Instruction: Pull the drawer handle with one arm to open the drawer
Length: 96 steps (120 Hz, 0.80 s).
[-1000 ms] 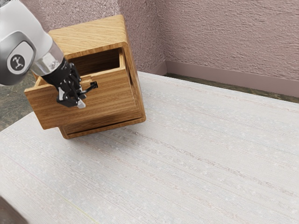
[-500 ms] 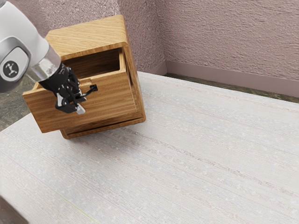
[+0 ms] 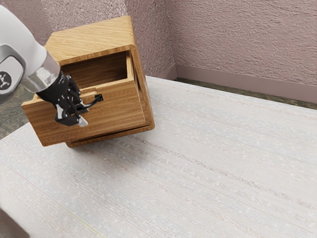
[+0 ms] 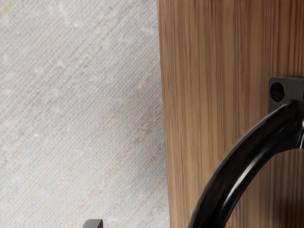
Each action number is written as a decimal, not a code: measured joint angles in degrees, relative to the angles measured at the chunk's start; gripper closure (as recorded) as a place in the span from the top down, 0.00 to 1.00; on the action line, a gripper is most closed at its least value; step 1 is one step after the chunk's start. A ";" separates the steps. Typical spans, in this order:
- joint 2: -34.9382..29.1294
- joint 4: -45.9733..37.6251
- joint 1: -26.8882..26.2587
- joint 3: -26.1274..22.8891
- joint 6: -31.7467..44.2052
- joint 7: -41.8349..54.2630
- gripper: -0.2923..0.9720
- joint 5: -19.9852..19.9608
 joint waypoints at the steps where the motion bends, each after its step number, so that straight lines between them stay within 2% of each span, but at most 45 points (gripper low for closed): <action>1: -0.06 -0.06 -0.01 0.00 0.00 -0.04 0.40 0.01; 96: -5.56 -5.09 -2.18 0.00 0.71 -2.21 0.40 1.53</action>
